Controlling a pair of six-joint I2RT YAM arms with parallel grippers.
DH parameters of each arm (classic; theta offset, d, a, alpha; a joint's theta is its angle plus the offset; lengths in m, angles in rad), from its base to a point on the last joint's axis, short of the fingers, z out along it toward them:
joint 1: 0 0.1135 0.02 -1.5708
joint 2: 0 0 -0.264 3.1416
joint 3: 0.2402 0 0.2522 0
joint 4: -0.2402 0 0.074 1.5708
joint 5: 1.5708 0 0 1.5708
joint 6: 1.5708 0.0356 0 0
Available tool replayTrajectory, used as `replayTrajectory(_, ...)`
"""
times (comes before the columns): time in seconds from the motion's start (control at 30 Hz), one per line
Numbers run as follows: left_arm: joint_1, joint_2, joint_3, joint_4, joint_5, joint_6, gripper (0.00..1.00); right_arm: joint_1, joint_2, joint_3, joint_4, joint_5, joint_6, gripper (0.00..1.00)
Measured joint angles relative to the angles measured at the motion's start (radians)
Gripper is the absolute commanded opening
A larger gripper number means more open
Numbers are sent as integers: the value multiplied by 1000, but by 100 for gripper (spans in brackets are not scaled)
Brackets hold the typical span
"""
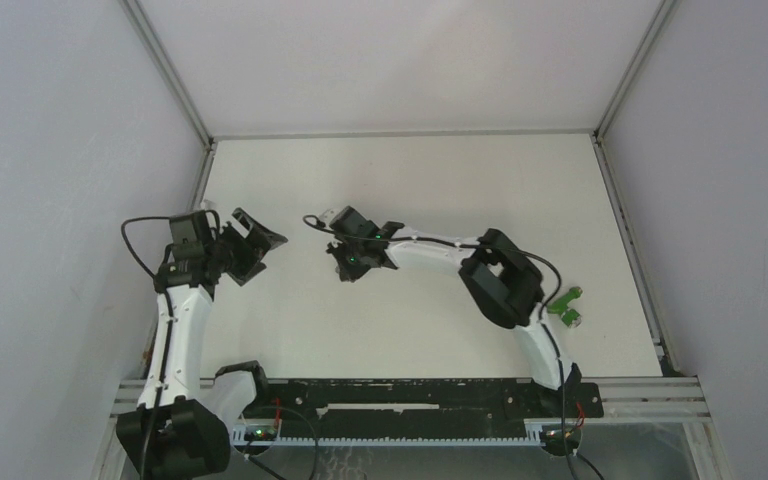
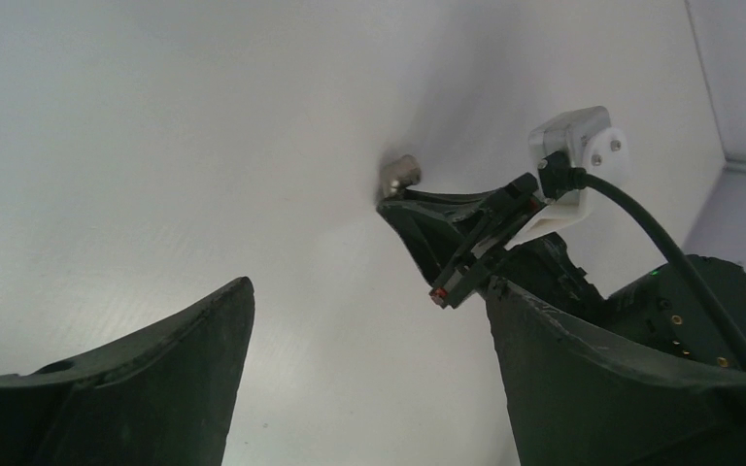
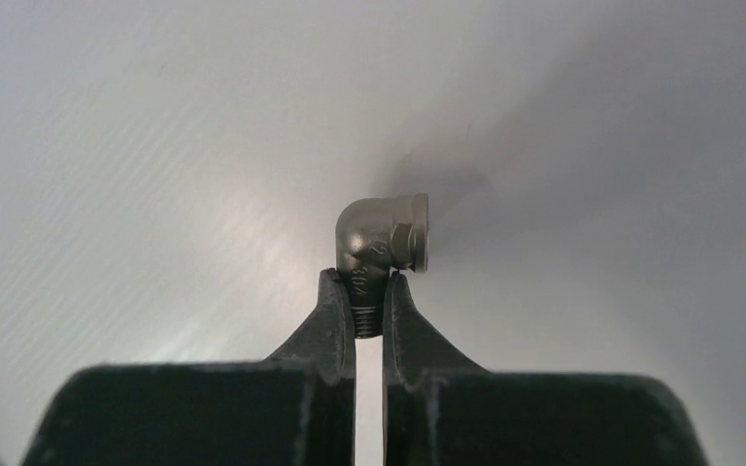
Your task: Install the water faucets
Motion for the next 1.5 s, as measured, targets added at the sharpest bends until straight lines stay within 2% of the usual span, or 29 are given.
replayTrajectory(0.13, -51, -26, -108, 119, 113, -12, 86, -40, -248, -320, 132, -125, 100, 0)
replayTrajectory(0.27, -226, -22, -144, 199, 164, -45, 85, -105, -497, -615, 379, -246, 209, 0)
replayTrajectory(0.37, -339, -2, -144, 256, 183, -64, 85, -134, -620, -758, 537, -283, 259, 0)
replayTrajectory(0.47, -395, 14, -146, 290, 182, -88, 84, -122, -677, -846, 656, -312, 290, 0)
replayTrajectory(0.77, -495, 23, -228, 454, 122, -202, 72, -112, -688, -896, 787, -354, 332, 0)
replayTrajectory(1.03, -519, 66, -232, 553, 105, -248, 61, -115, -703, -896, 840, -386, 361, 0)
replayTrajectory(1.13, -525, 82, -232, 575, 113, -256, 54, -115, -703, -897, 843, -393, 370, 0)
replayTrajectory(1.4, -543, 103, -232, 597, 145, -264, 53, -126, -703, -900, 844, -409, 389, 0)
replayTrajectory(1.5, -546, 109, -232, 612, 168, -271, 38, -134, -703, -900, 855, -418, 401, 0)
